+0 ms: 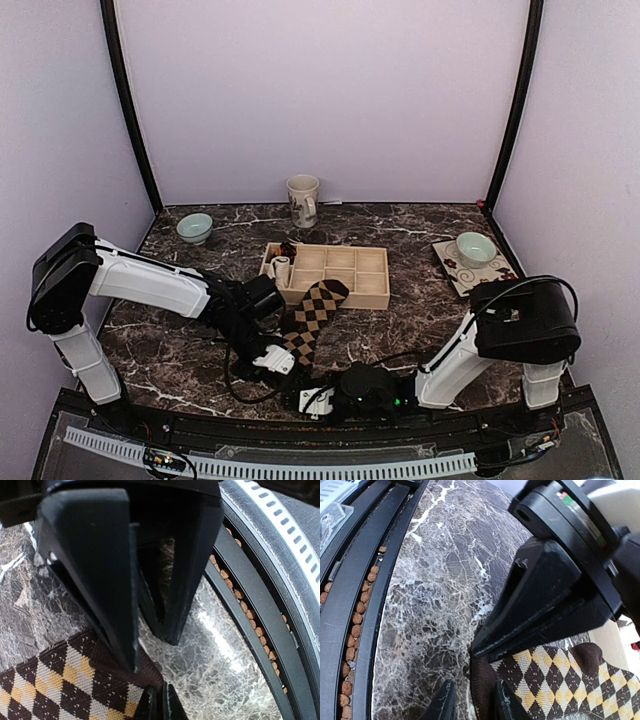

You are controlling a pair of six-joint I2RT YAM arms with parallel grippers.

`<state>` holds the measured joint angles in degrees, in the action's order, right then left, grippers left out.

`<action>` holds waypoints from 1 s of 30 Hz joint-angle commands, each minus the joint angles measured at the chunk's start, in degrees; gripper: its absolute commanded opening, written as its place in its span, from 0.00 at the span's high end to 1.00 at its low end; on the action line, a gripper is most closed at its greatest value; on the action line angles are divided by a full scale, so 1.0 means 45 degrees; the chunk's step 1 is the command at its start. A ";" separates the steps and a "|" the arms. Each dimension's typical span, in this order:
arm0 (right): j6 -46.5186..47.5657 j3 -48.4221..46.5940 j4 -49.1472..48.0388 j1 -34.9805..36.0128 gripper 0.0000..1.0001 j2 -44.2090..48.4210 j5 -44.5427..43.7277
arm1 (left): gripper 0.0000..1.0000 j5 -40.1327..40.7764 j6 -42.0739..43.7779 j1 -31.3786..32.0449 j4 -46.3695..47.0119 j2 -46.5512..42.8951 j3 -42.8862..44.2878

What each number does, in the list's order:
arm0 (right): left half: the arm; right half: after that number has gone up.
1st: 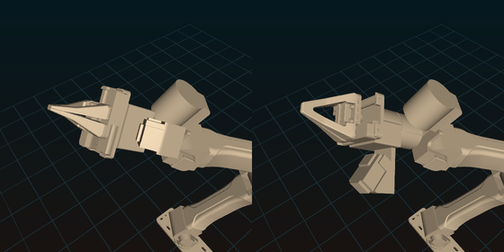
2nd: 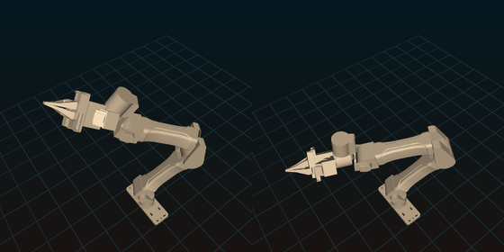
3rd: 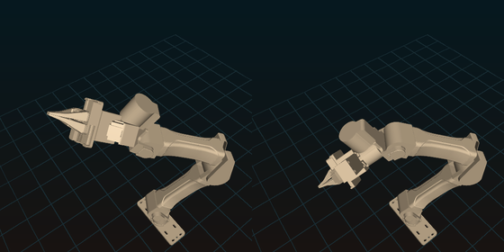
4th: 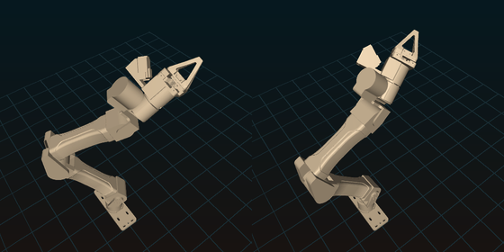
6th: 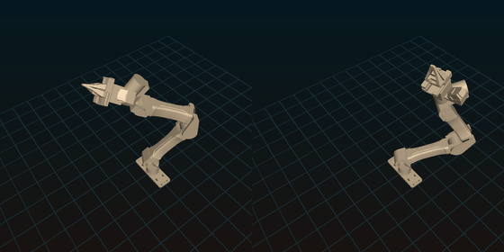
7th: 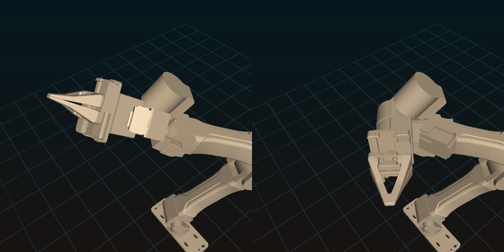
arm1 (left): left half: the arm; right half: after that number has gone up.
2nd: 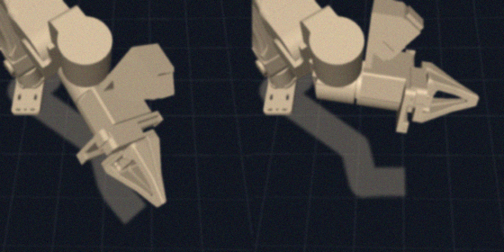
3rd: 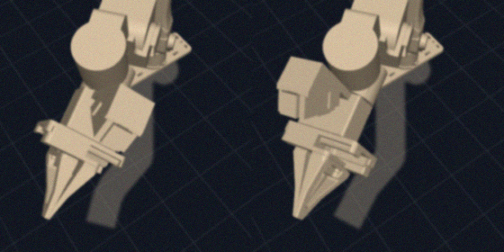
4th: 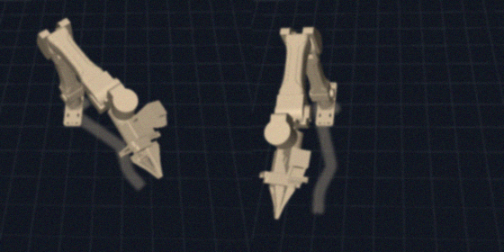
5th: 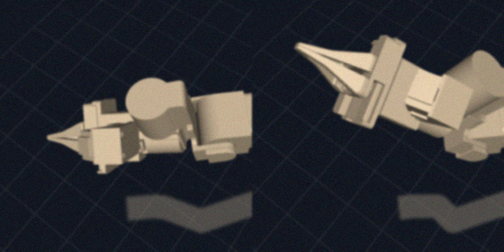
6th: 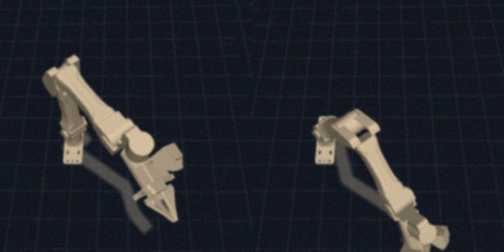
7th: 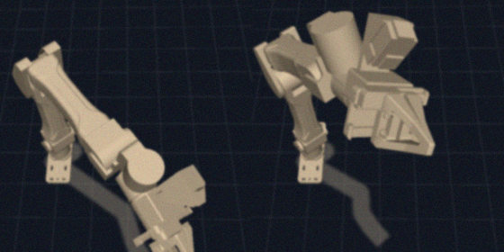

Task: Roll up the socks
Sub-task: Roll the sock at the center of the board.

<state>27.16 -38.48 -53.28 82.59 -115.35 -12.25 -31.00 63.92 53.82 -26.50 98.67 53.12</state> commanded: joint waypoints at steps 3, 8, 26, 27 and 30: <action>-0.0606 0.0405 0.0477 -0.0132 0.73 -0.0748 -0.0144 | 1.00 -0.0665 0.0175 -0.0086 -0.0771 -0.0181 0.0235; -0.0515 0.0349 0.0355 -0.0241 0.67 -0.0718 -0.0163 | 1.00 -0.0733 0.0182 -0.0105 -0.0902 0.0074 0.0545; -0.1407 0.0184 0.1055 -0.0534 0.87 -0.0666 0.0279 | 1.00 -0.1132 0.0385 -0.0183 -0.1985 0.0358 0.1269; -0.1521 0.0049 0.1216 -0.0551 0.90 -0.0716 0.0161 | 1.00 -0.1142 0.0371 -0.0183 -0.1982 0.0341 0.1262; -0.1851 -0.0028 0.1183 -0.0578 0.91 -0.0711 -0.0004 | 1.00 -0.1188 0.0427 -0.0178 -0.2055 0.0300 0.1248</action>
<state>21.08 -38.74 -53.89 80.60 -116.16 -10.44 -34.11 64.90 53.15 -32.82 100.18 57.78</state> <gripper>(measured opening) 0.091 0.050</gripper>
